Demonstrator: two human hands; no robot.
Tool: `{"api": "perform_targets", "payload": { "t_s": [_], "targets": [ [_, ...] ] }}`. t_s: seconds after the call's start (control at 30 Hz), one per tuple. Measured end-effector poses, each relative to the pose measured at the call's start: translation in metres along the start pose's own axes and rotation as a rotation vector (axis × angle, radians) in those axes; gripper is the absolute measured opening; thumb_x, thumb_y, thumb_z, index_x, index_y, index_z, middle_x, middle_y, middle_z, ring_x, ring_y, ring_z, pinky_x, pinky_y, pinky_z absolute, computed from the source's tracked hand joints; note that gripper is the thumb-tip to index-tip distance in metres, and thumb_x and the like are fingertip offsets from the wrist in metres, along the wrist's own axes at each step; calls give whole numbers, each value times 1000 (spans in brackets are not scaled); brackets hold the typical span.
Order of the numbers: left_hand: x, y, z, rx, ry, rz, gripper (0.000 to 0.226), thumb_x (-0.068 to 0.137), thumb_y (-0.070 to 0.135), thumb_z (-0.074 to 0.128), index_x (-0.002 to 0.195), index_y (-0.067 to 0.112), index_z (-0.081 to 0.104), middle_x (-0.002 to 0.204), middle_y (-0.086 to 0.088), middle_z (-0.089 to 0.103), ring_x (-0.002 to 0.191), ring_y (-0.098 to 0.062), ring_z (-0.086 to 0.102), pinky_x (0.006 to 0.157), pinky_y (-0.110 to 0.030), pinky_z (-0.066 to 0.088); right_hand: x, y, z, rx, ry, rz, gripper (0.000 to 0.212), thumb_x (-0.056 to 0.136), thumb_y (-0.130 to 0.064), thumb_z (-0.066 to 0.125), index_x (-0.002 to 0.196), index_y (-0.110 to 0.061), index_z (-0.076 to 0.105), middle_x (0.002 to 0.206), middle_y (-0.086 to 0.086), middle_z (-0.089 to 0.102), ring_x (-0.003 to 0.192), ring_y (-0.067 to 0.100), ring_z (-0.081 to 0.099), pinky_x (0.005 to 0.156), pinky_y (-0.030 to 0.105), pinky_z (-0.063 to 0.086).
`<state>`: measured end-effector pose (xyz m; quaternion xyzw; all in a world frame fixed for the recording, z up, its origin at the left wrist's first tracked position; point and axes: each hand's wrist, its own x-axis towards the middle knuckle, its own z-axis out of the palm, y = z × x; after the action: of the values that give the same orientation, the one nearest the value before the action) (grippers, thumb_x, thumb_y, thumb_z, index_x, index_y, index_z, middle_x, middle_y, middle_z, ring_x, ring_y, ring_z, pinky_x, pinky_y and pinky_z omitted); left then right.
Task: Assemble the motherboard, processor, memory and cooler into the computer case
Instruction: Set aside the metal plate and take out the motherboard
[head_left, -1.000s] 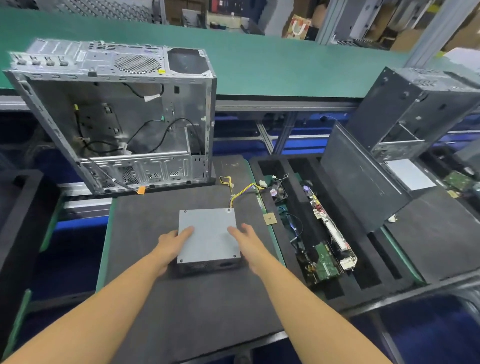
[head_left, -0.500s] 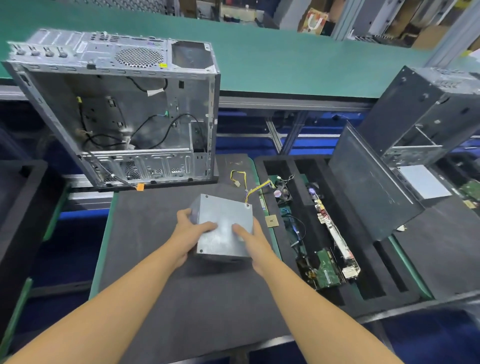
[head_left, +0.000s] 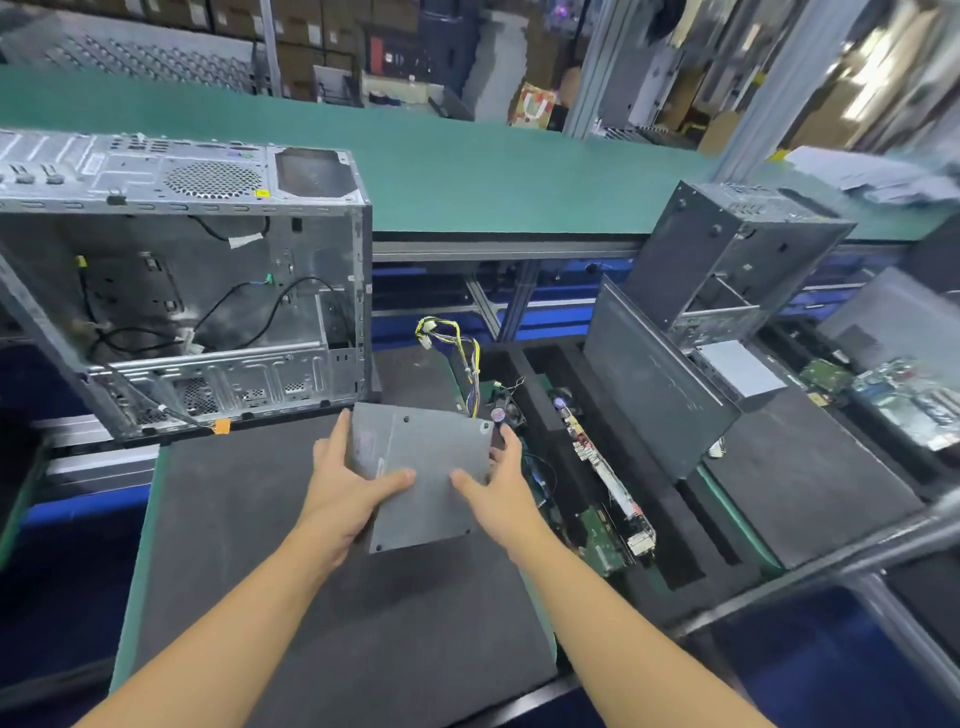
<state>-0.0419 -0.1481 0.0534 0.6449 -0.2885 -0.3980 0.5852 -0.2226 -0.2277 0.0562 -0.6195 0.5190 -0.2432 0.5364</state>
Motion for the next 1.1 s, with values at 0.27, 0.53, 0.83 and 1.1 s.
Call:
{"api": "perform_targets", "payload": {
  "t_s": [0.27, 0.53, 0.83, 1.1],
  "targets": [
    [-2, 14, 2, -190, -88, -22, 93, 62, 9, 89, 140, 37, 45, 129, 0, 53, 112, -18, 60, 94, -42, 51, -8, -2, -20, 264, 5, 89, 96, 76, -52, 79, 153, -28, 26, 148, -3, 47, 127, 9, 54, 104, 32, 44],
    [-2, 25, 17, -446, -547, -197, 53, 71, 15, 71, 123, 22, 61, 124, -16, 64, 100, -33, 67, 83, -51, 56, -19, -16, -65, 339, -140, 31, 96, 64, -55, 90, 143, -38, 39, 130, -3, 68, 116, 20, 68, 89, 35, 57],
    [22, 57, 125, -407, -651, -189, 43, 87, 32, 66, 125, 14, 59, 122, -9, 68, 106, -24, 66, 78, -34, 56, -23, -80, -159, 240, 196, -143, 67, 64, -39, 87, 121, -47, 52, 115, 6, 68, 90, 23, 75, 67, 36, 60],
    [106, 44, 204, 200, -289, 23, 18, 96, 17, 53, 99, 27, 68, 99, 7, 71, 86, -7, 66, 62, -17, 44, 29, -104, -222, -34, 487, -197, 71, 66, -51, 79, 124, -57, 38, 131, -6, 53, 117, 23, 58, 95, 52, 53]
  ]
}}
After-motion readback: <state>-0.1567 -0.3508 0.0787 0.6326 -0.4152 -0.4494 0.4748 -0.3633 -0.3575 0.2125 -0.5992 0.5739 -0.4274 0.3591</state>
